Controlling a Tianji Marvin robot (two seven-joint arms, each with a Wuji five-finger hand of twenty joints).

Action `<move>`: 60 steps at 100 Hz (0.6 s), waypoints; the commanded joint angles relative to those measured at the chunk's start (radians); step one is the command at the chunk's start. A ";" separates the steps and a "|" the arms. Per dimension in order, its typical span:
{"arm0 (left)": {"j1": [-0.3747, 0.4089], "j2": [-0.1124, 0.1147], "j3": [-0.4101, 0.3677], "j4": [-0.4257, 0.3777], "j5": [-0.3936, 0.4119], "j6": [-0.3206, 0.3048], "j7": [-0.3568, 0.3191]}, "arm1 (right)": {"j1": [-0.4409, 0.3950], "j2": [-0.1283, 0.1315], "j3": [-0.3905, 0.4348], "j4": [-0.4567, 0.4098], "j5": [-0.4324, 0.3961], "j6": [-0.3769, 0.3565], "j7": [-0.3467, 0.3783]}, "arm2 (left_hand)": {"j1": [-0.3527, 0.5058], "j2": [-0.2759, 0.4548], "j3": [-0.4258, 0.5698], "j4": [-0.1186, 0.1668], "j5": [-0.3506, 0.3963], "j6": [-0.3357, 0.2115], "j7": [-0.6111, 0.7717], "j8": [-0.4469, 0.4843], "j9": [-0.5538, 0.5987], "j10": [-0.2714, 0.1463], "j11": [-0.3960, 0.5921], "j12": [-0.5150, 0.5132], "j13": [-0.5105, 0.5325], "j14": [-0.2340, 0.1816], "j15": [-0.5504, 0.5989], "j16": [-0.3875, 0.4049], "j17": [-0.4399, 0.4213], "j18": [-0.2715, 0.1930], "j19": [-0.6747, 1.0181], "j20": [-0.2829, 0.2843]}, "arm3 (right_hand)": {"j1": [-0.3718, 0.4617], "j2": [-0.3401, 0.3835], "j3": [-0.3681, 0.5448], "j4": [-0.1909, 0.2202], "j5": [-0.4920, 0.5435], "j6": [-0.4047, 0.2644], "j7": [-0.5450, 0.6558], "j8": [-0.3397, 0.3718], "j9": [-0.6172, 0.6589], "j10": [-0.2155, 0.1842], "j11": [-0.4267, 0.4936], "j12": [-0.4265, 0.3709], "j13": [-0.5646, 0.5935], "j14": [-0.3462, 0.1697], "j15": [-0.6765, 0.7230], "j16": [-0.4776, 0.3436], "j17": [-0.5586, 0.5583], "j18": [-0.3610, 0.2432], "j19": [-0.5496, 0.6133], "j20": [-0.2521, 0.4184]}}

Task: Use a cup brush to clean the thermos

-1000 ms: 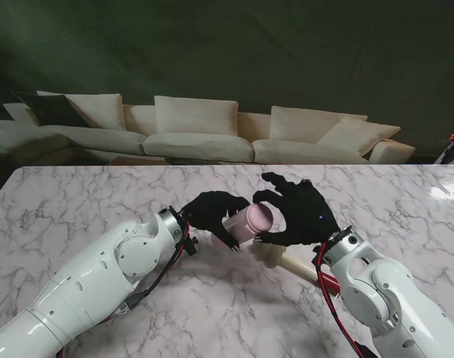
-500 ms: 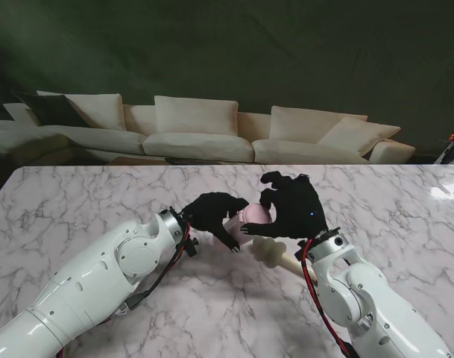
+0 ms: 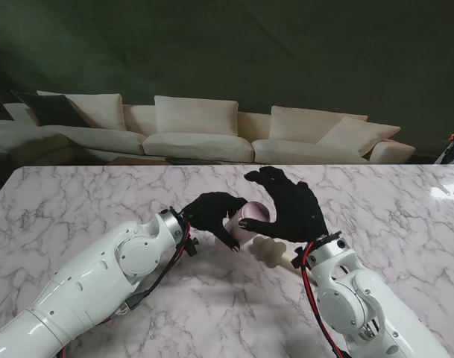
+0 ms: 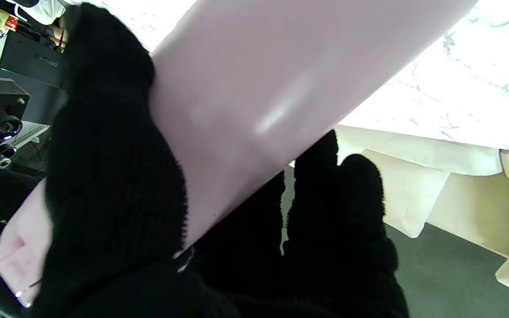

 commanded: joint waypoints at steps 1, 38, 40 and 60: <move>-0.007 -0.004 0.000 -0.009 -0.004 0.002 -0.014 | -0.019 0.010 0.021 -0.014 -0.004 -0.033 0.014 | 0.196 0.521 0.570 0.086 0.114 -0.145 0.154 0.043 0.025 -0.064 0.074 0.039 0.092 -0.049 0.163 0.055 0.007 -0.095 0.046 0.021 | 0.003 -0.066 0.036 0.014 -0.061 0.032 -0.041 -0.041 -0.032 0.003 -0.059 -0.026 -0.038 0.010 -0.046 -0.030 -0.018 -0.003 -0.027 -0.031; -0.011 -0.005 0.003 -0.005 -0.005 -0.004 -0.010 | -0.028 0.043 0.061 -0.038 -0.142 -0.117 0.105 | 0.193 0.521 0.571 0.086 0.113 -0.145 0.154 0.044 0.024 -0.064 0.075 0.039 0.091 -0.047 0.163 0.054 0.005 -0.096 0.045 0.021 | 0.251 -0.174 0.020 0.054 0.096 -0.013 0.028 0.049 -0.031 0.023 -0.094 -0.029 -0.039 -0.011 -0.064 -0.020 -0.087 0.012 -0.060 -0.030; -0.011 -0.006 0.004 -0.005 -0.005 -0.004 -0.009 | -0.022 0.041 0.052 -0.033 -0.138 -0.105 0.099 | 0.194 0.521 0.571 0.086 0.113 -0.144 0.154 0.044 0.024 -0.063 0.075 0.039 0.091 -0.047 0.163 0.054 0.005 -0.095 0.045 0.021 | 0.251 -0.165 0.011 0.050 0.123 -0.011 0.060 0.078 -0.030 0.024 -0.058 -0.013 -0.030 -0.014 -0.053 -0.014 -0.086 0.012 -0.057 -0.025; -0.012 -0.006 0.006 -0.003 -0.007 -0.004 -0.010 | 0.026 0.017 -0.044 0.011 -0.084 0.048 0.000 | 0.194 0.522 0.570 0.085 0.112 -0.144 0.153 0.044 0.023 -0.064 0.074 0.039 0.090 -0.048 0.163 0.054 0.005 -0.096 0.046 0.021 | 0.201 -0.134 -0.044 0.012 0.404 -0.035 0.401 0.301 0.301 -0.032 0.194 0.102 0.110 -0.034 0.091 0.055 -0.068 0.056 -0.030 -0.006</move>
